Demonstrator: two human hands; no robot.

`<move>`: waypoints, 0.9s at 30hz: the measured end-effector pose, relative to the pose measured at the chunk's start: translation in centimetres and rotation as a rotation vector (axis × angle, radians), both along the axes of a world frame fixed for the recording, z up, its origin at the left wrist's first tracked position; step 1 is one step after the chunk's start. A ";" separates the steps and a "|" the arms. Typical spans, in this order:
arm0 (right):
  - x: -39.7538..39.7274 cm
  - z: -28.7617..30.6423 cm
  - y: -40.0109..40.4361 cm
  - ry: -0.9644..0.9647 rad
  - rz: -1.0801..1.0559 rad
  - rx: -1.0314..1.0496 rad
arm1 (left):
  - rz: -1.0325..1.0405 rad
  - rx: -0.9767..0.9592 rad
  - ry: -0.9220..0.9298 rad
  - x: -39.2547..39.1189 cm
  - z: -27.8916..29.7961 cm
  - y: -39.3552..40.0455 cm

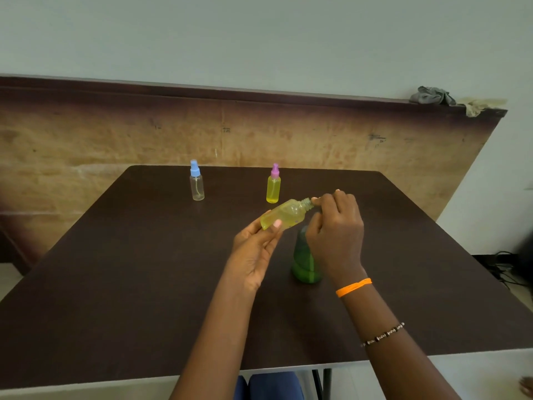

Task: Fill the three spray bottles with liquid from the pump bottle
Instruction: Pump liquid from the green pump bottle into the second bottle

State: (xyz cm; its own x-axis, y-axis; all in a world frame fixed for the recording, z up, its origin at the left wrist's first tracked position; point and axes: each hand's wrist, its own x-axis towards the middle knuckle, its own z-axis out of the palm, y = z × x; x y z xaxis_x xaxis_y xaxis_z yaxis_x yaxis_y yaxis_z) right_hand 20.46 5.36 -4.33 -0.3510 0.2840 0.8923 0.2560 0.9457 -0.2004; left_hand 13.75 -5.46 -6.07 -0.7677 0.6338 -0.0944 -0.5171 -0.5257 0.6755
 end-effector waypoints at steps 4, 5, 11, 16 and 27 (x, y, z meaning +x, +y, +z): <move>0.0 0.7 -0.1 0.024 0.042 -0.053 | 0.002 0.003 -0.003 0.1 0.2 -0.1; 0.0 0.3 -0.1 0.042 0.032 -0.050 | 0.001 0.008 -0.002 0.1 0.1 0.0; -0.9 -1.6 0.6 0.124 0.000 -0.013 | -0.006 -0.005 -0.015 0.1 -0.3 0.2; -0.4 0.1 0.3 0.051 0.040 -0.020 | 0.009 0.003 -0.022 0.4 0.1 0.0; -0.8 -1.5 0.7 0.124 0.006 -0.005 | 0.017 -0.011 -0.018 0.5 0.0 0.1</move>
State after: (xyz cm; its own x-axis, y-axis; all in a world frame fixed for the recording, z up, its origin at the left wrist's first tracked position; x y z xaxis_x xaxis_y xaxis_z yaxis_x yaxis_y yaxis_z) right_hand 19.63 6.06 -5.86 -0.2399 0.2865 0.9275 0.2236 0.9461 -0.2344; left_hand 14.21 -5.35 -6.03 -0.7762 0.6197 -0.1158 -0.5207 -0.5267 0.6719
